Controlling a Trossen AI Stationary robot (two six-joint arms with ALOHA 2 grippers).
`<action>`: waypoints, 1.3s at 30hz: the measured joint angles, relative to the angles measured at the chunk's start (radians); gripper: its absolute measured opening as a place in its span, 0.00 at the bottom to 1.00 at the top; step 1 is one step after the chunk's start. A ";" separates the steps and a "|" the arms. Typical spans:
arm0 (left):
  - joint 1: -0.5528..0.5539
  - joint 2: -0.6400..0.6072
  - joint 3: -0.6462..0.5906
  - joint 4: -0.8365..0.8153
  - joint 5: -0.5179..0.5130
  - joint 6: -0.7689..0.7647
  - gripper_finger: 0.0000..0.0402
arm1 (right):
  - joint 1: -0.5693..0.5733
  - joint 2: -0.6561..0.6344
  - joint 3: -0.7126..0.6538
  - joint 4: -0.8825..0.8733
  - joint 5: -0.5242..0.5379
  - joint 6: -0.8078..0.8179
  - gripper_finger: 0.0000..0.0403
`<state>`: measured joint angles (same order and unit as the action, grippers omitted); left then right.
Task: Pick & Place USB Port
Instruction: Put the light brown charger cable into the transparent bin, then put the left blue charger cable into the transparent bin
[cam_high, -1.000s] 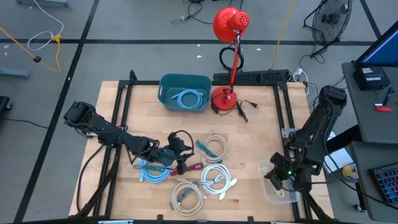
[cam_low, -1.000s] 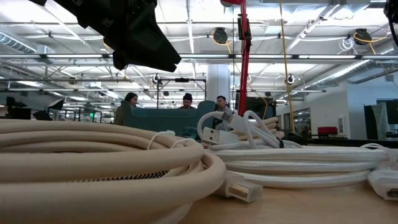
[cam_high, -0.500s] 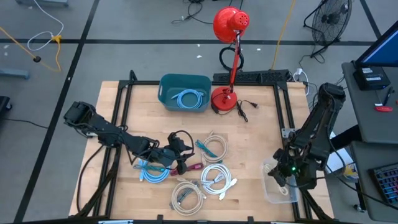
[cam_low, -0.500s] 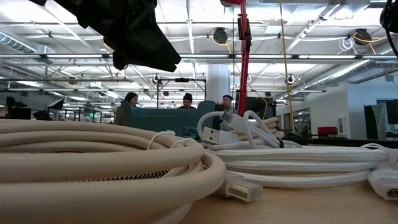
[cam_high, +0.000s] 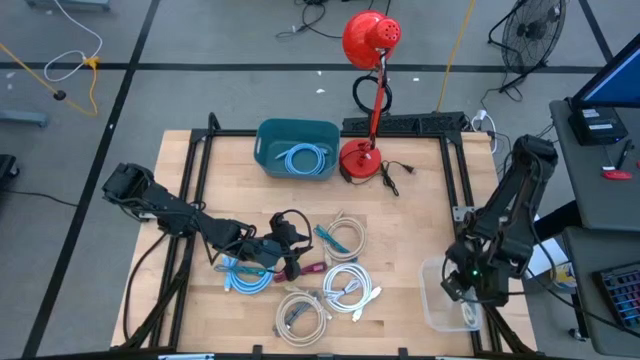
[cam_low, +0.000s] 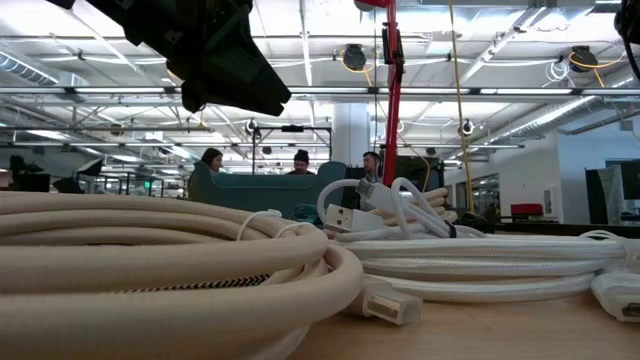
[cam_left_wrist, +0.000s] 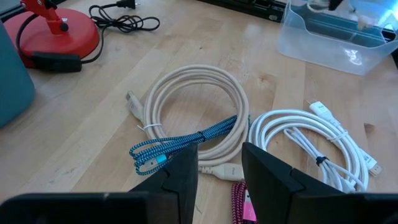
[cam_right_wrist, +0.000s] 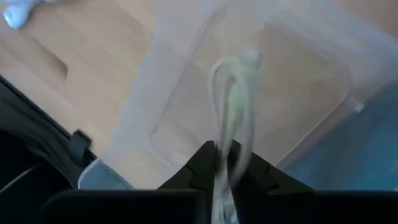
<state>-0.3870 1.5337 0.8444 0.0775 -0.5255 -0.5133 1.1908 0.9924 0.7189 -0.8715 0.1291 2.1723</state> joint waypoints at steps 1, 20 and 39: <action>0.000 0.000 0.000 0.000 0.000 0.000 0.32 | 0.000 0.004 0.000 0.008 0.000 -0.001 0.12; -0.001 0.000 0.000 0.001 -0.007 0.000 0.32 | -0.001 -0.096 0.000 0.163 0.494 -0.411 0.30; 0.028 0.000 0.000 0.108 -0.051 0.069 0.32 | -0.169 -0.150 -0.093 1.128 1.306 -2.343 0.25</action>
<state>-0.3591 1.5337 0.8444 0.1852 -0.5762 -0.4447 1.0219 0.8429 0.6258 0.2560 1.4356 -0.1710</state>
